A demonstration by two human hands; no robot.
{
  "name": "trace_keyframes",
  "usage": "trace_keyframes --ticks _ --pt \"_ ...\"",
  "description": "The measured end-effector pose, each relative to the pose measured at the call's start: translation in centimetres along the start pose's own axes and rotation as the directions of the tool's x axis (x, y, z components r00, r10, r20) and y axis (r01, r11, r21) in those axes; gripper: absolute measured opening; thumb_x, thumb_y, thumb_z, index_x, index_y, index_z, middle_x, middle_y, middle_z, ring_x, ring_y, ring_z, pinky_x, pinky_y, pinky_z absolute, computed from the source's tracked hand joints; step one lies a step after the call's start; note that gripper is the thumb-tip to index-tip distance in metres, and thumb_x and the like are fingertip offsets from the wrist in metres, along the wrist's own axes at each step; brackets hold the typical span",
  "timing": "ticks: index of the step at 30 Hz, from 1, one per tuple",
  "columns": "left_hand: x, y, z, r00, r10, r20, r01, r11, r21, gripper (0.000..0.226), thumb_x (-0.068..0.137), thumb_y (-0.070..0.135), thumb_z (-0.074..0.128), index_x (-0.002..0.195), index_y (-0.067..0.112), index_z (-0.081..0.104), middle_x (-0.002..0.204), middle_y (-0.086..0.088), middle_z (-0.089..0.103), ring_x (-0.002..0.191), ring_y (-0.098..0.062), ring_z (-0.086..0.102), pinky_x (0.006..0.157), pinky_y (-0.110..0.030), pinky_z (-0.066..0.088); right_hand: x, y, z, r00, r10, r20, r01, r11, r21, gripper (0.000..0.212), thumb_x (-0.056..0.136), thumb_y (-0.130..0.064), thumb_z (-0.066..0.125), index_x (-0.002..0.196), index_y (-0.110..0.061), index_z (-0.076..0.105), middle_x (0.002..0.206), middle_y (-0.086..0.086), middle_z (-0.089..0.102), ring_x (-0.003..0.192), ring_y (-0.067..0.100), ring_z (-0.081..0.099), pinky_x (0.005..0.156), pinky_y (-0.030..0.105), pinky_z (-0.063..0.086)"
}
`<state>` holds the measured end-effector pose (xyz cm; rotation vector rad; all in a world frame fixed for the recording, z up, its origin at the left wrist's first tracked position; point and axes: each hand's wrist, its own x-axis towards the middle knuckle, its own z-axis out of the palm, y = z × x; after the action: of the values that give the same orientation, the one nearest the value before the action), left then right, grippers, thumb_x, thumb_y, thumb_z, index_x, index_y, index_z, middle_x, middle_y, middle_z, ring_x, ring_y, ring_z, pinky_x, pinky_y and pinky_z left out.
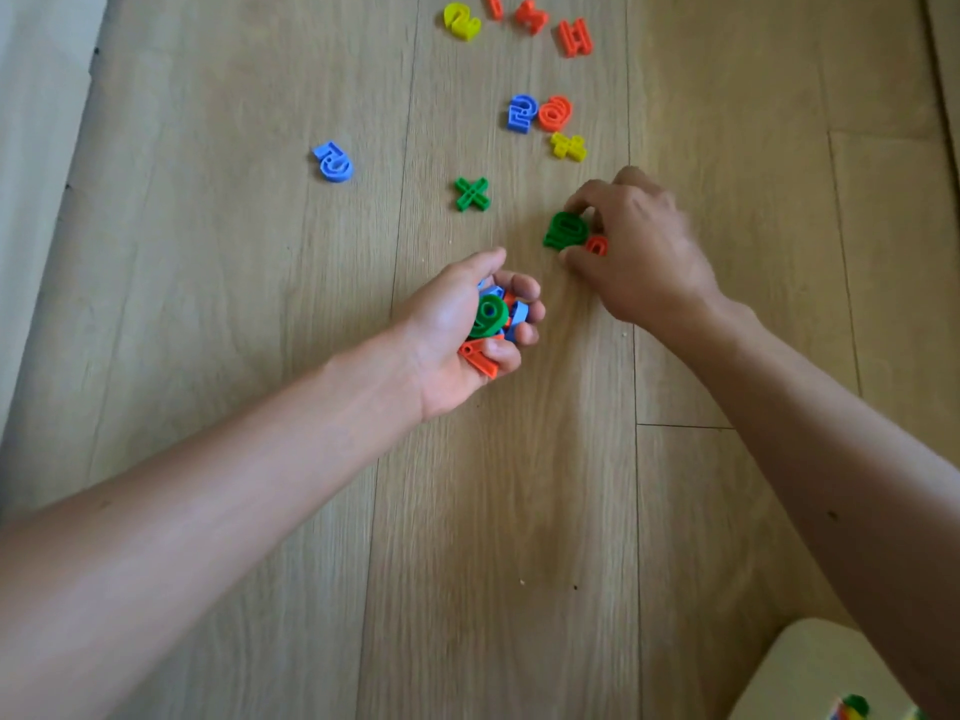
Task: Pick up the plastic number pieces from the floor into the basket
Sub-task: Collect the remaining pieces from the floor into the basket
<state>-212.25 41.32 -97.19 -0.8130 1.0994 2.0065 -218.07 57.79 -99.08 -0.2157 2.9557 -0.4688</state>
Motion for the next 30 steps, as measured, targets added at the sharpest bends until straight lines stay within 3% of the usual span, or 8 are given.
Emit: trace_keyframes --ticks 5,8,11,14,21,26,28,30 --pt "0.0 -0.4 0.8 1.0 0.018 -0.022 -0.017 0.998 0.064 0.038 0.1 0.034 0.042 0.074 0.009 0.054 0.069 -0.009 0.053 0.052 -0.014 0.045 0.031 -0.014 0.025 -0.9 -0.1 -0.6 0.999 0.034 -0.019 -0.032 0.993 0.115 0.033 0.084 -0.017 0.07 0.117 -0.019 0.066 0.105 0.004 0.058 0.09 0.02 0.058 0.07 0.026 0.039" --pt "-0.4 -0.8 2.1 0.999 0.027 -0.028 -0.023 0.993 0.118 0.037 0.1 0.035 0.044 0.073 0.01 0.054 0.069 -0.008 0.051 0.05 -0.014 0.045 0.031 -0.015 0.024 -3.4 0.2 -2.5 0.993 0.108 -0.051 -0.088 0.951 0.298 0.031 0.081 -0.019 0.076 0.112 -0.021 0.069 0.091 0.003 0.064 0.079 0.017 0.064 0.067 0.029 0.05" --pt "-1.5 -1.8 4.5 1.0 0.02 0.024 -0.023 0.986 0.163 0.037 0.1 0.033 0.042 0.073 0.011 0.053 0.068 -0.008 0.051 0.049 -0.014 0.044 0.031 -0.015 0.022 -7.9 1.4 -5.0 0.981 0.19 -0.024 -0.139 0.792 0.594 0.026 0.082 -0.015 0.076 0.108 -0.018 0.071 0.079 0.004 0.064 0.064 0.013 0.064 0.064 0.036 0.06" --pt "-3.2 -3.8 7.8 0.993 -0.014 0.115 -0.012 0.977 0.215 0.039 0.101 0.033 0.04 0.072 0.01 0.053 0.066 -0.009 0.05 0.049 -0.014 0.043 0.031 -0.014 0.021 -14.2 4.2 -8.4 0.97 0.241 0.026 -0.173 0.614 0.77 0.026 0.085 -0.024 0.075 0.111 -0.023 0.072 0.083 -0.002 0.063 0.073 0.011 0.065 0.068 0.029 0.059" --pt "-9.4 -12.4 16.6 0.906 -0.244 0.347 0.07 0.893 0.445 0.039 0.1 0.034 0.043 0.071 0.01 0.053 0.067 -0.008 0.049 0.049 -0.015 0.042 0.033 -0.013 0.022 -32.0 9.8 -14.0 0.88 0.455 0.138 -0.342 0.403 0.849 0.05 0.078 -0.043 0.08 0.12 -0.019 0.068 0.097 0.006 0.07 0.082 0.021 0.067 0.077 0.034 0.059" --pt "-12.2 -17.8 20.4 0.896 -0.275 0.35 -0.006 0.779 0.627 0.039 0.099 0.037 0.045 0.071 0.011 0.055 0.068 -0.007 0.051 0.049 -0.018 0.044 0.034 -0.015 0.028 -39.4 10.1 -14.8 0.779 0.569 0.262 -0.455 0.226 0.861 0.039 0.08 -0.02 0.073 0.118 -0.011 0.067 0.112 0.028 0.065 0.086 0.022 0.067 0.076 0.031 0.059" --pt "-12.6 -19.3 20.5 0.911 -0.254 0.324 -0.045 0.72 0.693 0.039 0.097 0.042 0.046 0.071 0.016 0.057 0.072 -0.008 0.055 0.058 -0.021 0.05 0.042 -0.02 0.038 -40.5 9.9 -14.9 0.759 0.572 0.311 -0.503 0.212 0.838 0.038 0.079 -0.012 0.068 0.117 -0.008 0.066 0.113 0.027 0.066 0.089 0.025 0.067 0.075 0.031 0.059" --pt "-12.8 -20.5 20.1 0.899 -0.283 0.335 -0.076 0.652 0.755 0.039 0.095 0.053 0.043 0.086 0.021 0.063 0.092 -0.009 0.065 0.077 -0.024 0.06 0.067 -0.031 0.052 -41.2 9.9 -15.0 0.755 0.557 0.346 -0.558 0.269 0.785 0.034 0.082 -0.008 0.066 0.116 -0.008 0.067 0.11 0.02 0.071 0.095 0.027 0.071 0.078 0.034 0.06"
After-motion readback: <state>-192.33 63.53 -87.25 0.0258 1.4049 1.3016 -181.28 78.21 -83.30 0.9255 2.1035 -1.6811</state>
